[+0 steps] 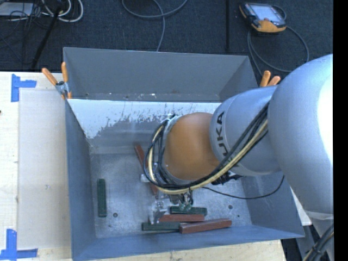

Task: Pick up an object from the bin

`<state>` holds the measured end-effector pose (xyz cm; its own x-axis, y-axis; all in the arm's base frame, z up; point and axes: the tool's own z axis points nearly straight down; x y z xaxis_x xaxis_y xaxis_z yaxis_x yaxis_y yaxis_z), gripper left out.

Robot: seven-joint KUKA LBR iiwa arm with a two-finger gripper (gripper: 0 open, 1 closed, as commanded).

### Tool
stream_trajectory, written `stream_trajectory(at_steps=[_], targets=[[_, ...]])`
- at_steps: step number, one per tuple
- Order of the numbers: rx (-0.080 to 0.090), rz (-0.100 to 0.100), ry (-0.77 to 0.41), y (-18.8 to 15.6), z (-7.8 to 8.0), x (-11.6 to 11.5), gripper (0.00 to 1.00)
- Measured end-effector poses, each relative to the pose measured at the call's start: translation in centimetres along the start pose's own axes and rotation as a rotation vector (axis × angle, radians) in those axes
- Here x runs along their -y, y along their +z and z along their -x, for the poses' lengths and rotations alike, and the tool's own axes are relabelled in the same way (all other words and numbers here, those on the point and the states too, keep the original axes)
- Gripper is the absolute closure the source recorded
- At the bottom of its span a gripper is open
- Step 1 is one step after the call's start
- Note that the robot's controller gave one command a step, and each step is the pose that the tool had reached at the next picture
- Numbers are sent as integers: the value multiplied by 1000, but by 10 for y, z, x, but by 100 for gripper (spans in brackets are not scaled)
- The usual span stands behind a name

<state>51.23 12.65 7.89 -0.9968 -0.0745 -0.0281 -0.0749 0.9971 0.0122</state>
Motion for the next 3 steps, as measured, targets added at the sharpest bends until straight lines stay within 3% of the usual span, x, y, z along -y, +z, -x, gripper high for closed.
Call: stream_trajectory(at_steps=[1,2,3], targets=[[-9,-2,-60,-1,-12,27,0],[-45,-3,74,-1,-26,57,100],[20,-3,82,-1,-13,61,0]])
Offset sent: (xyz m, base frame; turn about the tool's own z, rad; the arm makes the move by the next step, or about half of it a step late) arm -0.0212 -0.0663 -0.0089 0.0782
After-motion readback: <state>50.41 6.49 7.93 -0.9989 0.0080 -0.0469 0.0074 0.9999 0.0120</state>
